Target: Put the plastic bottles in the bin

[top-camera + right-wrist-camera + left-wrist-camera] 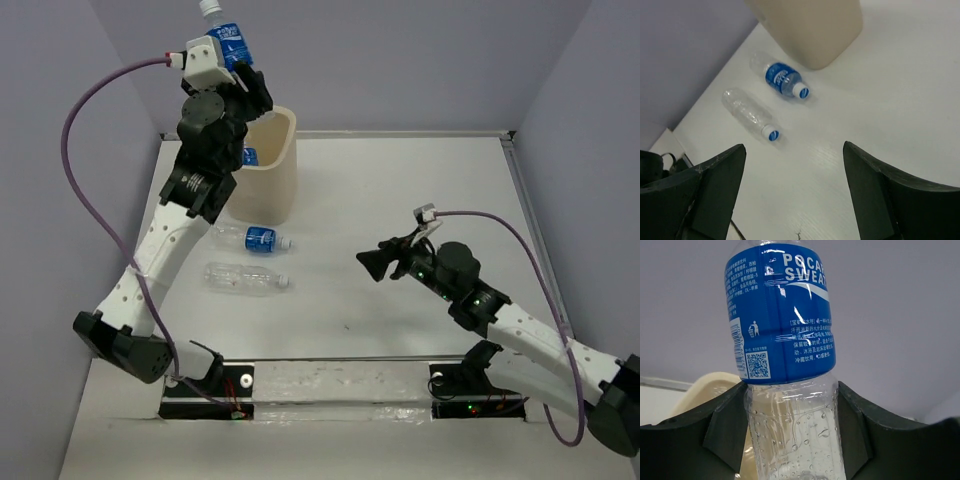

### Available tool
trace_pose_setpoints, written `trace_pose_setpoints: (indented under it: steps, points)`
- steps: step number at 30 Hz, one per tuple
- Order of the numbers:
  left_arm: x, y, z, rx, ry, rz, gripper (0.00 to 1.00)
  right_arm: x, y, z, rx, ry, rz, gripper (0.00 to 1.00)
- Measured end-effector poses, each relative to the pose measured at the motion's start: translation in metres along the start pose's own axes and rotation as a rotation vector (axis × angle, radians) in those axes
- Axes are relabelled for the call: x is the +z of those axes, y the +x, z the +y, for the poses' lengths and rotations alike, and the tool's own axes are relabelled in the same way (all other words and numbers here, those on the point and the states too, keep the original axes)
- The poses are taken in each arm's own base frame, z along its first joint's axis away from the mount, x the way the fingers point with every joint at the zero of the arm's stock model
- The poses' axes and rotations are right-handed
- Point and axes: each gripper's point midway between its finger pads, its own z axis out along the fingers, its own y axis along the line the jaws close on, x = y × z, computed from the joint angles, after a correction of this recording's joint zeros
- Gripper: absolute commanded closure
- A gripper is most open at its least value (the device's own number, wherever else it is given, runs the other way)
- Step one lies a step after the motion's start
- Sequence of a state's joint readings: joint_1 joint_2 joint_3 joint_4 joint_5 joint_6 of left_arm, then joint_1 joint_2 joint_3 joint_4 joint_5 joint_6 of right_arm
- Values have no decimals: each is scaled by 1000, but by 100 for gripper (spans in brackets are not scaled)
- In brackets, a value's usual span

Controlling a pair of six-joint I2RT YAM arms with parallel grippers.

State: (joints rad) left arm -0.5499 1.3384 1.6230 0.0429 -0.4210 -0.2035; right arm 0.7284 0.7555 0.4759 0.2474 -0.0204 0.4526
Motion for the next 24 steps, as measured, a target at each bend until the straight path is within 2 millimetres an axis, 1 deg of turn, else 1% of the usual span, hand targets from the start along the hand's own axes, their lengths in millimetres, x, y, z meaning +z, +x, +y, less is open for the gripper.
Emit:
trace_pose_setpoints:
  steps: [2, 3, 4, 5, 6, 7, 8, 9, 10, 11, 12, 13, 15, 17, 19, 21, 24]
  points:
    - [22, 3, 32, 49, -85, -8, 42, 15, 27, -3, -8, 0, 109, 18]
    - [35, 14, 47, 78, -124, 8, 42, 23, 36, -2, -15, -3, 154, 18]
    - [46, 28, 59, 105, -153, 34, 42, 35, 50, 1, -29, -11, 223, 17]
    - [57, 45, 71, 132, -180, 67, 41, 46, 60, 6, -48, -26, 275, 16]
    - [68, 68, 85, 162, -208, 113, 39, 55, 70, 13, -66, -38, 320, 12]
    - [76, 88, 97, 184, -228, 153, 37, 59, 75, 16, -75, -47, 342, 9]
    - [79, 98, 102, 194, -237, 174, 34, 70, 85, 26, -108, -74, 381, 6]
    - [83, 113, 111, 209, -249, 206, 21, 77, 91, 35, -144, -95, 407, 3]
    - [86, 130, 122, 226, -267, 244, 13, 87, 100, 50, -180, -132, 435, 0]
    - [87, 138, 129, 236, -278, 263, 3, 95, 104, 60, -224, -160, 450, 0]
    - [88, 143, 134, 245, -286, 279, 1, 106, 110, 74, -265, -194, 465, 0]
    - [89, 147, 138, 251, -292, 287, 1, 113, 117, 81, -294, -214, 479, 0]
    - [90, 147, 143, 247, -299, 289, 1, 129, 133, 101, -383, -268, 516, 0]
    - [90, 145, 142, 231, -291, 287, 1, 143, 145, 113, -456, -305, 541, 0]
    - [89, 143, 139, 209, -278, 286, 1, 155, 162, 122, -522, -338, 584, 0]
    - [84, 136, 132, 180, -256, 285, 1, 168, 173, 127, -576, -364, 607, 0]
    - [66, 118, 121, 126, -221, 277, 1, 183, 190, 127, -632, -386, 654, 0]
